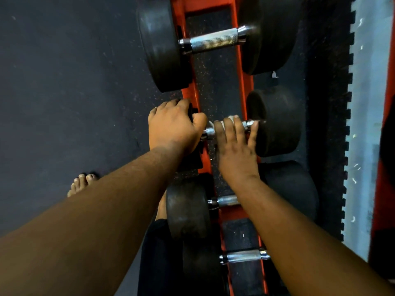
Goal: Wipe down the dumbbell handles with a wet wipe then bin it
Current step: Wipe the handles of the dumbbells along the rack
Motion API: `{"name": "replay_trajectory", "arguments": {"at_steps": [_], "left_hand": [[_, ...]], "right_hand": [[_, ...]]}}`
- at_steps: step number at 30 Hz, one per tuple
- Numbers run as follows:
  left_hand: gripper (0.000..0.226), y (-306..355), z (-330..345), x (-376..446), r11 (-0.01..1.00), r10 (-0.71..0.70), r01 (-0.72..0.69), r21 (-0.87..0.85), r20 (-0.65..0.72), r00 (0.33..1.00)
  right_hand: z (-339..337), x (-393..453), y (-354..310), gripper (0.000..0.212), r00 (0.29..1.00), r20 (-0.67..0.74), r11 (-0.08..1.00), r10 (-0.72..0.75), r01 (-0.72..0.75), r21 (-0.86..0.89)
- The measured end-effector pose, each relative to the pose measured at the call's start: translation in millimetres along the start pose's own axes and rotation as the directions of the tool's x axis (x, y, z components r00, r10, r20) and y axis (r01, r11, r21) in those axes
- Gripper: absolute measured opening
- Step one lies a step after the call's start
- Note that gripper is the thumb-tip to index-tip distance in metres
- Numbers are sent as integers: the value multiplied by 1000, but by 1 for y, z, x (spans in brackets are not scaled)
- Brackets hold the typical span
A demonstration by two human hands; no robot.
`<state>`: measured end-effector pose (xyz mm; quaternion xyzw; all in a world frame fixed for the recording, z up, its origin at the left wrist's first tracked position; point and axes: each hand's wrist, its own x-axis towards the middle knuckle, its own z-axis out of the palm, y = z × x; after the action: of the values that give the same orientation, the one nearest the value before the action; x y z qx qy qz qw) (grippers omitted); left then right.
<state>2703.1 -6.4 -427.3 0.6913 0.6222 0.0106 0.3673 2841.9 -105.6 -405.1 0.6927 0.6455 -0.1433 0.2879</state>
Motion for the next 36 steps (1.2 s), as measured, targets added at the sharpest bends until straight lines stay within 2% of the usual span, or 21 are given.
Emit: {"name": "replay_trajectory", "arguments": {"at_steps": [3,5,7,9,11,12,13,15,19,23,26,29,30,31,32,33,34,35,36], "left_hand": [[41,1,1,0,1000,5,-6,4,4,1000],[43,3,-1,1,1000,14,-14,5,5,1000],[44,3,-2,1,1000,10,-10,11,4,1000],[42,4,-3,1,1000,8,-8,7,2,1000],[36,3,-4,0,1000,1,-1,-4,3,1000],[32,3,-3,0,1000,-1,1,-8,6,1000],[31,1,-2,-1,1000,1,-1,-8,6,1000],[36,0,1,0,1000,12,-12,3,5,1000],[42,2,-1,0,1000,18,-18,6,3,1000],[46,4,-4,1,1000,14,-14,8,12,1000],[50,2,-3,0,1000,14,-14,13,8,1000],[47,2,-3,0,1000,13,-14,22,12,1000],[46,3,-4,0,1000,13,-13,24,12,1000],[45,3,-5,-1,1000,13,-13,22,14,1000],[45,4,-5,-2,1000,15,-16,25,17,1000],[45,4,-4,-2,999,18,-18,32,19,1000],[46,5,-4,-2,999,16,-17,34,20,1000],[46,6,-4,-2,999,14,-15,36,23,1000],[46,5,-4,-1,999,10,-11,34,25,1000]], "right_hand": [[-16,25,0,41,998,66,1000,12,-14,25],[-34,56,2,27,980,196,999,-41,39,11],[-45,73,1,24,941,324,994,-92,108,-30],[-39,64,4,27,967,249,996,-62,77,-51],[-21,35,7,33,999,49,999,15,-13,-44],[-13,19,9,41,998,-35,997,49,-51,-61],[-7,6,11,50,996,-58,993,67,-72,-97],[0,3,16,57,997,-60,983,57,-66,-170],[-11,34,10,44,988,-87,980,124,-135,-148],[-8,9,12,63,988,-67,985,135,-142,-98],[0,-13,8,68,987,-80,989,141,-138,48],[13,-25,-10,74,940,-176,933,292,-240,267],[17,-29,-18,72,903,-182,866,389,-291,407],[22,-32,-25,67,846,-119,720,520,-359,595],[22,-33,-31,59,748,45,418,662,-418,807],[18,-31,-35,51,618,296,-34,728,-399,916],[12,-26,-37,45,508,527,-458,681,-265,848],[6,-20,-35,41,430,691,-731,580,-98,675],[2,-12,-31,38,403,765,-843,503,33,537]]}}
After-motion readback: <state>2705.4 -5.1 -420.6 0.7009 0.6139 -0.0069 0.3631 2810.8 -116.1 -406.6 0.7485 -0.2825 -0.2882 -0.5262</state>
